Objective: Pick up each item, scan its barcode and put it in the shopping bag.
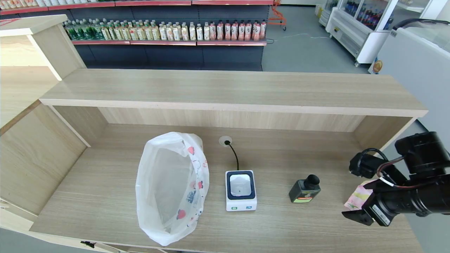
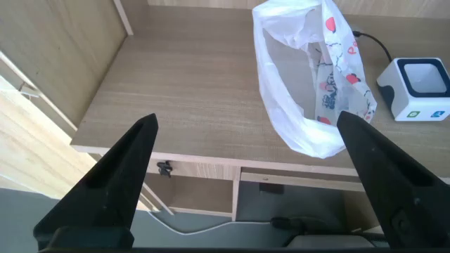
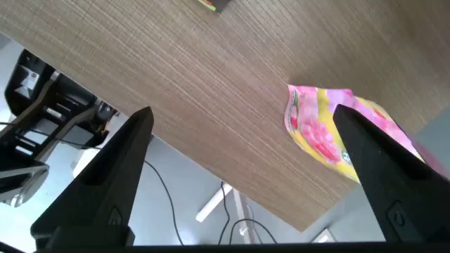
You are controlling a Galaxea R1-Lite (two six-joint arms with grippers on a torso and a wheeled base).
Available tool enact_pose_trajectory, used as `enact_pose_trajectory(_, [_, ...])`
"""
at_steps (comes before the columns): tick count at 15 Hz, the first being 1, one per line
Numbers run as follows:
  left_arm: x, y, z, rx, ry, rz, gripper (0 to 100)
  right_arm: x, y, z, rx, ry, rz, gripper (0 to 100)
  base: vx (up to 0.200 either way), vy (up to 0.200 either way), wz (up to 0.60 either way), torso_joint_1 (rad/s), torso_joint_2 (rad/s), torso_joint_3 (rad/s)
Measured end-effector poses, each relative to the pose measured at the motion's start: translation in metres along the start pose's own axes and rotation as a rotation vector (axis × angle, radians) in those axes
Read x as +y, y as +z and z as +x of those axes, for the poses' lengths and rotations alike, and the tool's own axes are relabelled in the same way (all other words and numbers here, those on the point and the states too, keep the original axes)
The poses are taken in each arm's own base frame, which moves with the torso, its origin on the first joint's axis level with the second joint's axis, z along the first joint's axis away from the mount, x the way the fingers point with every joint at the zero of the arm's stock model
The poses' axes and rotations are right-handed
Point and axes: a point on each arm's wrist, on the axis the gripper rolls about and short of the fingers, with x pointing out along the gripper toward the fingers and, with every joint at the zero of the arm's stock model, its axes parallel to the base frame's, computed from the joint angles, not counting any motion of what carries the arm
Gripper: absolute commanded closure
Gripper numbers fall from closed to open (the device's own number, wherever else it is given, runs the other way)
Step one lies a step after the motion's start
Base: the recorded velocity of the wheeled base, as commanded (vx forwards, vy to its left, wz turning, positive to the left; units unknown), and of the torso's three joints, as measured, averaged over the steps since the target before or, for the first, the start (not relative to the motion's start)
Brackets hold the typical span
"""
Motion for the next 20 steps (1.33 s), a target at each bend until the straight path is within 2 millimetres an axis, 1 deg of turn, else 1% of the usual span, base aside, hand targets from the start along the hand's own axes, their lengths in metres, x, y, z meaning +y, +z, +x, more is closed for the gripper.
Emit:
enact_pose_trajectory(2, [0.0, 0.0, 0.0, 0.0, 0.0, 0.0, 0, 0.005, 0.009, 0.025, -0.02, 0.034, -0.04, 0, 0.0, 0.0, 0.0, 0.0, 0.0, 0.0])
enact_pose_trajectory(4, [0.0, 0.0, 0.0, 0.0, 0.0, 0.0, 0, 0.011, 0.019, 0.044, -0.051, 0.069, -0.071, 0, 0.0, 0.0, 0.0, 0.0, 0.0, 0.0])
enact_pose_trajectory(8, [0.0, 0.0, 0.0, 0.0, 0.0, 0.0, 0, 0.015, 0.036, 0.073, -0.082, 0.087, -0.123, 0, 0.0, 0.0, 0.0, 0.0, 0.0, 0.0])
enact_pose_trajectory(12, [0.0, 0.0, 0.0, 0.0, 0.0, 0.0, 0, 0.017, 0.043, 0.096, -0.122, 0.075, -0.159, 0, 0.0, 0.0, 0.0, 0.0, 0.0, 0.0])
enact_pose_trajectory(14, [0.0, 0.0, 0.0, 0.0, 0.0, 0.0, 0, 0.02, 0.046, 0.106, -0.15, 0.123, -0.166, 0, 0.0, 0.0, 0.0, 0.0, 0.0, 0.0])
enact_pose_trajectory(16, [0.0, 0.0, 0.0, 0.0, 0.0, 0.0, 0, 0.023, 0.049, 0.113, -0.166, 0.16, -0.172, 0, 0.0, 0.0, 0.0, 0.0, 0.0, 0.0])
enact_pose_trajectory(19, [0.0, 0.0, 0.0, -0.001, 0.0, 0.0, 0, 0.025, 0.053, 0.121, -0.179, 0.164, -0.181, 0, 0.0, 0.0, 0.0, 0.0, 0.0, 0.0])
enact_pose_trajectory(20, [0.0, 0.0, 0.0, 0.0, 0.0, 0.0, 0, 0.026, 0.053, 0.124, -0.18, 0.166, -0.184, 100, 0.0, 0.0, 0.0, 0.0, 0.0, 0.0])
